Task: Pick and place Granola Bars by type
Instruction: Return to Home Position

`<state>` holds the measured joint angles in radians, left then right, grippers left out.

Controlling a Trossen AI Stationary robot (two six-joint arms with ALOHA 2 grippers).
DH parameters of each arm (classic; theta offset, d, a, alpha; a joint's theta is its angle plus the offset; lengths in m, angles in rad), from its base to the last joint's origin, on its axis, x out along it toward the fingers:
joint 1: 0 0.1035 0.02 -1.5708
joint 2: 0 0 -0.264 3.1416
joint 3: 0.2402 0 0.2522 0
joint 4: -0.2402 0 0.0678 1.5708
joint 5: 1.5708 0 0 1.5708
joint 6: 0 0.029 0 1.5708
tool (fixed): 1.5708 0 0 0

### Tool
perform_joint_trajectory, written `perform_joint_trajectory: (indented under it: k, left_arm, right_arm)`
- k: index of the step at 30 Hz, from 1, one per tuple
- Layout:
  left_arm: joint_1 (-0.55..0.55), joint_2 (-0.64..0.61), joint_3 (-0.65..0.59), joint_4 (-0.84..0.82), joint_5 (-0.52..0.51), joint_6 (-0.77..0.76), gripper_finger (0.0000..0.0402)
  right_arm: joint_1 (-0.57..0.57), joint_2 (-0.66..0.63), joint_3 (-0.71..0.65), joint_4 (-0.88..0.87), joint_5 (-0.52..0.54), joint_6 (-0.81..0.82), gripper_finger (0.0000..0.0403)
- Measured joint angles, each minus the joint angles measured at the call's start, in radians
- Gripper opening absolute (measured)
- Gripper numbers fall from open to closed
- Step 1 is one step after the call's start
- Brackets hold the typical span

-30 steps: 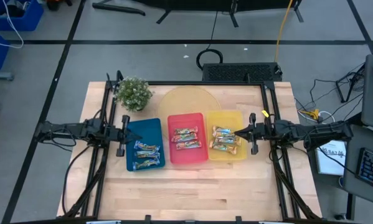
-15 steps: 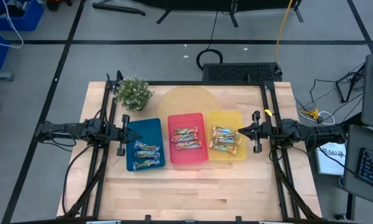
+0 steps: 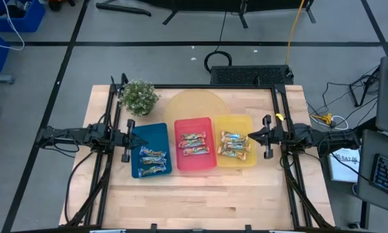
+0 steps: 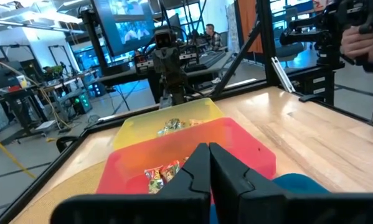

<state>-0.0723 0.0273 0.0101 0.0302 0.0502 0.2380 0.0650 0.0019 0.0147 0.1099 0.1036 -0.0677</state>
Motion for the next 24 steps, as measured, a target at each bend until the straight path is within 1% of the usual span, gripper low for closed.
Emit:
perform_joint_trajectory:
  k: [4, 8, 12, 19, 24]
  left_arm:
    - [0.000, 0.000, 0.000, 0.009, 0.000, -0.012, 0.0010]
    - [0.000, 0.001, 0.000, 0.005, -0.023, -0.037, 0.0006]
    - [0.000, 0.001, 0.000, 0.001, -0.025, -0.065, 0.0006]
    - [0.000, 0.001, 0.000, 0.001, -0.025, -0.063, 0.0038]
    - [0.000, 0.001, 0.000, 0.001, -0.025, -0.063, 0.0053]
  right_arm:
    - [0.000, 0.000, 0.000, 0.039, 0.000, -0.003, 0.0000]
    - [0.000, 0.000, 0.000, 0.040, 0.000, 0.003, 0.0000]
    - [0.000, 0.000, 0.000, 0.036, 0.000, 0.003, 0.0000]
    - [0.000, 0.000, 0.000, 0.036, 0.000, 0.003, 0.0000]
    - [0.000, 0.000, 0.000, 0.036, 0.000, 0.003, 0.0000]
